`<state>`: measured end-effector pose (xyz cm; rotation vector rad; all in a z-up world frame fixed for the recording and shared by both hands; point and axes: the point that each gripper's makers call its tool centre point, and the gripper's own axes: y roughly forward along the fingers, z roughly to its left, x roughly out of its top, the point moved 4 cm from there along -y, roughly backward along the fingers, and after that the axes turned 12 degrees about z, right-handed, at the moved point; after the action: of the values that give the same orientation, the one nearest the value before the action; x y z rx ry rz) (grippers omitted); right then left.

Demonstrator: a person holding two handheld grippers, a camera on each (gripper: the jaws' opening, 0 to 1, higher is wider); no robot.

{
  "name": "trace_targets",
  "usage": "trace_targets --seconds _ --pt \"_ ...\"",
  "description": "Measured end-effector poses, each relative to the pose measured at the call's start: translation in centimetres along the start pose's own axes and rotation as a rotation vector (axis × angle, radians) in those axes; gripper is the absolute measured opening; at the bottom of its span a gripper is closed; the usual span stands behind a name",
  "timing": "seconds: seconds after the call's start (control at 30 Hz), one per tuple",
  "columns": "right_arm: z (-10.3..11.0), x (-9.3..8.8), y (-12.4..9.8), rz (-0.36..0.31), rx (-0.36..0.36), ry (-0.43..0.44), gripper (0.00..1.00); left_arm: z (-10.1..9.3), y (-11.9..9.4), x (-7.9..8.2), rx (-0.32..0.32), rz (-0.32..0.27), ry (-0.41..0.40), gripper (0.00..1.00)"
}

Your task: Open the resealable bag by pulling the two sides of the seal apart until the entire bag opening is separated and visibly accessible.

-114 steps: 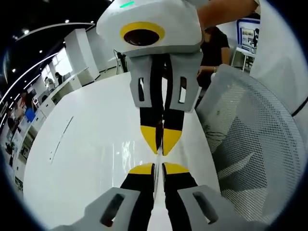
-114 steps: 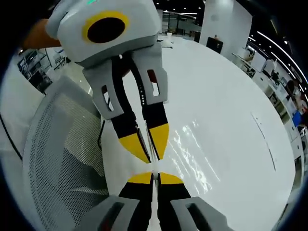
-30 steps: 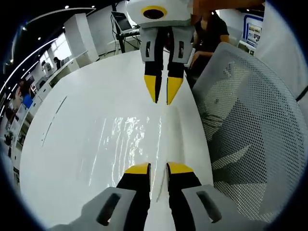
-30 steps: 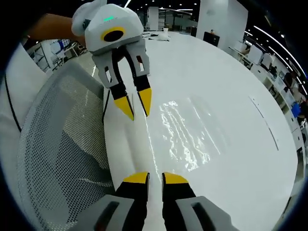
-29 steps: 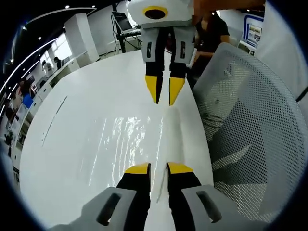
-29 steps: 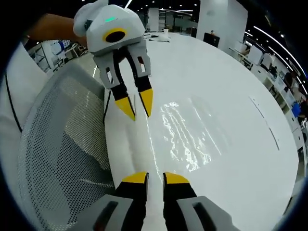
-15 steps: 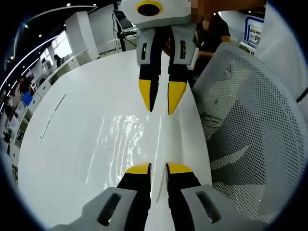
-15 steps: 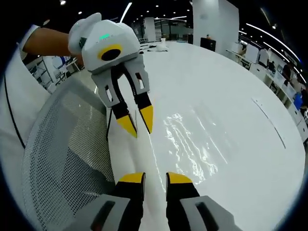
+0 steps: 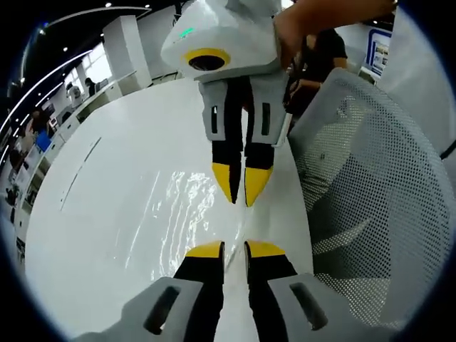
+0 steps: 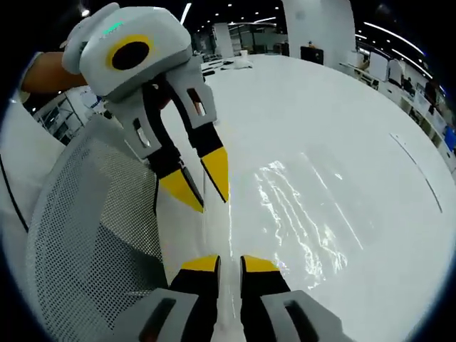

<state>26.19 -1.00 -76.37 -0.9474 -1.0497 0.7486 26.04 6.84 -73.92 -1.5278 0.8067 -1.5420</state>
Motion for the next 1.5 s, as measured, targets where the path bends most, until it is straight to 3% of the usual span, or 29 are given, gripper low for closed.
trace_targets --seconds 0.13,0.33,0.5,0.7,0.83,1.0,1.5 --pt "0.3 0.1 0.2 -0.003 0.011 0.016 0.00 -0.1 0.0 -0.1 0.003 -0.002 0.018 0.09" --pt "0.2 0.5 -0.3 0.012 0.003 -0.011 0.00 -0.6 -0.7 1.4 -0.001 -0.074 0.105 0.10" --pt "0.1 0.9 -0.9 0.013 -0.016 -0.031 0.00 -0.9 -0.4 2.1 -0.015 -0.081 0.129 0.09" --pt "0.3 1.3 -1.6 0.011 -0.029 -0.085 0.00 -0.7 0.2 2.6 -0.002 -0.062 0.161 0.07" --pt "-0.1 1.4 -2.2 0.003 -0.045 -0.105 0.00 -0.6 0.4 2.5 0.029 -0.021 0.240 0.05" --pt "-0.6 1.9 -3.1 -0.023 -0.070 -0.126 0.00 -0.4 0.5 2.5 0.045 -0.001 0.253 0.04" --pt "-2.1 3.8 -5.9 -0.121 -0.194 -0.052 0.00 0.3 0.0 2.8 0.092 0.032 0.245 0.00"
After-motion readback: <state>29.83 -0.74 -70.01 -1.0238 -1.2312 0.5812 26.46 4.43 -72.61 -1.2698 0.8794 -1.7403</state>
